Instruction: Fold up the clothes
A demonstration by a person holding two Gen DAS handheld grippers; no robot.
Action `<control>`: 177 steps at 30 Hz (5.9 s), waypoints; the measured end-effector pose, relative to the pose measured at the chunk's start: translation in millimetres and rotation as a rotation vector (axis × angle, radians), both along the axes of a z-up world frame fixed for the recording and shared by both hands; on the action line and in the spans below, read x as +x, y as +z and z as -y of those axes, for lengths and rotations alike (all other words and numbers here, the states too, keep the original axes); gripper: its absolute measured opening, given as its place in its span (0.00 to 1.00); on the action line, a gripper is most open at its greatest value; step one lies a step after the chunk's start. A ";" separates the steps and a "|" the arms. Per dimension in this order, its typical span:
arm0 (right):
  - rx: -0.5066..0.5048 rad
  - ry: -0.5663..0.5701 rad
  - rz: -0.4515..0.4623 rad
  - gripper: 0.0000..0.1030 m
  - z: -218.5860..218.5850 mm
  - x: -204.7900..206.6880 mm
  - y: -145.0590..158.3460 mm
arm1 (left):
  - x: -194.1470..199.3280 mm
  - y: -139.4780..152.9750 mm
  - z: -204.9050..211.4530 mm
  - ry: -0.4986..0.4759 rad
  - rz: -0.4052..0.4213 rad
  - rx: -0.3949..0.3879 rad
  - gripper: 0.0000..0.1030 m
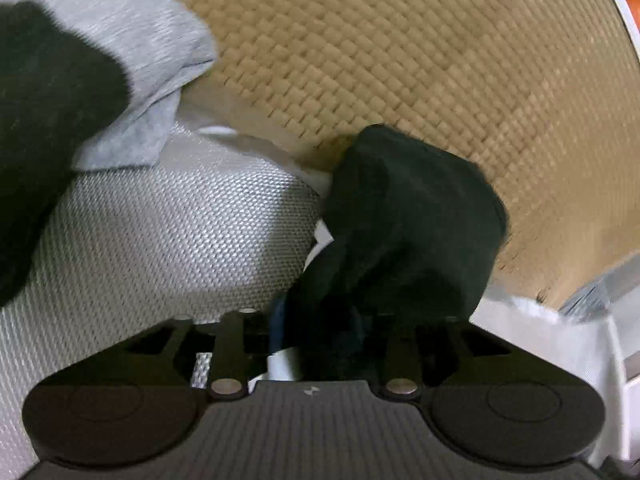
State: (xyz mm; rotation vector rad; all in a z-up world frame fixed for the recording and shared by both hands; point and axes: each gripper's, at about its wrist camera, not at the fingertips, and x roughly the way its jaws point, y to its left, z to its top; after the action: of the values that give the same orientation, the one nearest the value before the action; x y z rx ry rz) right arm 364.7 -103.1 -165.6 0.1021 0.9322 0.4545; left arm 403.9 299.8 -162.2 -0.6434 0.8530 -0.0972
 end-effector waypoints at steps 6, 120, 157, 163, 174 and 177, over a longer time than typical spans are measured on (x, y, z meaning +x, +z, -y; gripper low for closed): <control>0.016 0.017 0.007 0.54 -1.9 -2.3 2.8 | -19.3 18.0 10.9 -0.094 0.045 0.070 0.62; 0.300 0.102 -0.194 0.30 58.0 -51.2 0.1 | -219.9 1.8 117.1 -0.321 0.005 0.387 0.22; 0.163 0.206 -0.027 0.45 4.1 22.9 4.3 | 133.9 31.6 166.6 -0.376 0.175 0.853 0.51; 0.011 0.284 0.007 0.44 -16.3 8.8 -3.1 | 134.3 42.6 104.1 -0.283 0.245 0.464 0.48; 0.004 0.279 0.028 0.45 -17.5 4.7 -2.0 | 144.9 43.3 137.1 -0.433 0.235 0.565 0.53; 0.002 0.281 0.030 0.45 -17.1 5.0 -1.6 | 151.4 30.6 150.6 -0.481 0.156 0.626 0.60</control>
State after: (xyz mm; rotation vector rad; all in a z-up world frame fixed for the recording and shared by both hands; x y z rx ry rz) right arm 369.6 -86.1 -167.2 -0.0351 0.9200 0.7151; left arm 555.3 149.2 -131.6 0.1618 0.8156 -0.2957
